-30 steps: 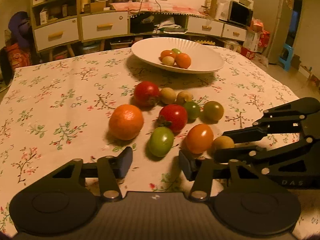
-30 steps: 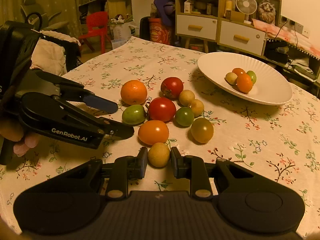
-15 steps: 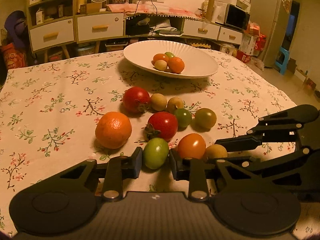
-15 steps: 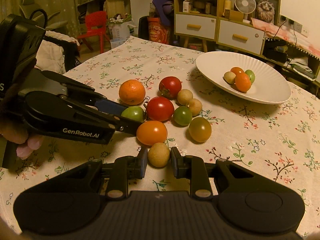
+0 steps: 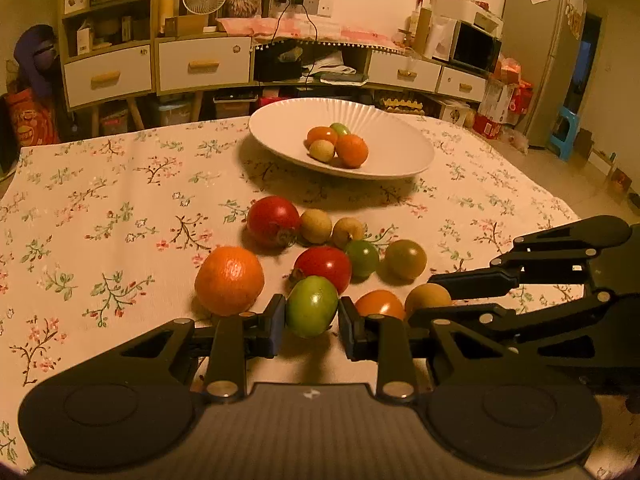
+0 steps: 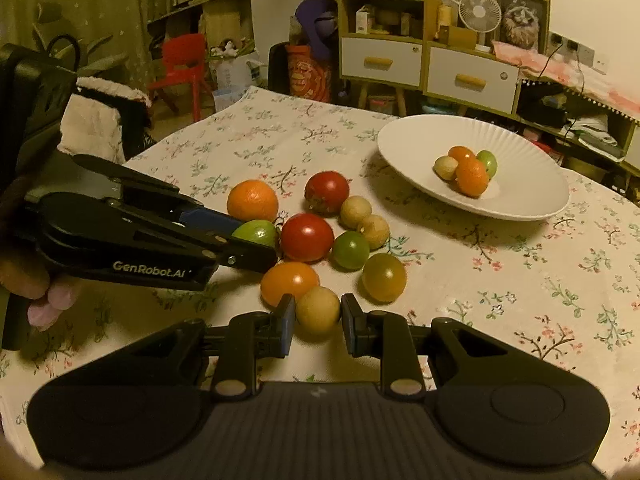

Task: Organize fruits
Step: 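Grasp a green tomato with the left tool while the right tool grasps a tan round fruit, then carry the green tomato with the left tool while the right tool carries the tan fruit to the plate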

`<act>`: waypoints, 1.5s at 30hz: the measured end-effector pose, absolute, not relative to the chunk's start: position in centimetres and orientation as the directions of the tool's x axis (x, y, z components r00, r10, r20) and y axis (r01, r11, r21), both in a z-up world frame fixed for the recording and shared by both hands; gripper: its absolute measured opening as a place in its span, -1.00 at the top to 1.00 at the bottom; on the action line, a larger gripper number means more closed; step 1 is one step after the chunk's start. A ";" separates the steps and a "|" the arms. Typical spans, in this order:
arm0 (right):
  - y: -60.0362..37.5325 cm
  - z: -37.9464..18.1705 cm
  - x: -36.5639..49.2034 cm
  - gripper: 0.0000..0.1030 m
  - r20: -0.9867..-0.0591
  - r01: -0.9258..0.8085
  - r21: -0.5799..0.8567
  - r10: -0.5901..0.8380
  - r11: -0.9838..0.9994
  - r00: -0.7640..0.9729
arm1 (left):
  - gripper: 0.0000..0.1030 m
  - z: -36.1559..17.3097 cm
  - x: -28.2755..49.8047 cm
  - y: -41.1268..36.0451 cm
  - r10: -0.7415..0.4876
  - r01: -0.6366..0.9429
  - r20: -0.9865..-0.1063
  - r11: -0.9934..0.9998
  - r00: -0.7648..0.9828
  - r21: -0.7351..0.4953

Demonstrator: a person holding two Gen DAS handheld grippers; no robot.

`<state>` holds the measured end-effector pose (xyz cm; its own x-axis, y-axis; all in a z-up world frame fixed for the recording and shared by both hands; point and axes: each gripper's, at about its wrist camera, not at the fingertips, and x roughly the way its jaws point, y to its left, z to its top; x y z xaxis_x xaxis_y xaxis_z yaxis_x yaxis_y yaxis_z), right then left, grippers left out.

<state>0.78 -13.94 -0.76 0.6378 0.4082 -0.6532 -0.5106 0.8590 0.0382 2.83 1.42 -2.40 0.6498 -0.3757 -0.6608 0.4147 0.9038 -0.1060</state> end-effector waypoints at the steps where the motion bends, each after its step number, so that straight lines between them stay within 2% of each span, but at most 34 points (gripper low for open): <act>1: -14.0 -0.6 0.8 0.57 -0.651 -0.509 0.039 0.408 0.860 0.640 | 0.33 -2.3 2.8 1.4 -0.377 0.416 -0.659 0.903 0.650 -0.107; 22: -17.3 1.9 5.2 0.57 -0.608 -0.403 0.056 0.351 0.913 0.712 | 0.33 0.4 5.1 -2.1 -0.405 0.409 -0.621 0.901 0.671 -0.144; 25: -18.0 1.9 6.3 0.57 -0.611 -0.382 0.061 0.337 0.922 0.716 | 0.33 1.2 5.6 -3.3 -0.403 0.430 -0.612 0.896 0.681 -0.112; 32: -19.8 1.9 9.5 0.57 -0.614 -0.334 0.066 0.302 0.940 0.729 | 0.33 1.7 8.7 -5.4 -0.380 0.450 -0.629 0.892 0.678 -0.055; 45: -21.4 1.0 14.9 0.57 -0.629 -0.312 0.074 0.287 0.947 0.723 | 0.33 -0.1 13.9 -7.8 -0.298 0.431 -0.713 0.902 0.635 0.007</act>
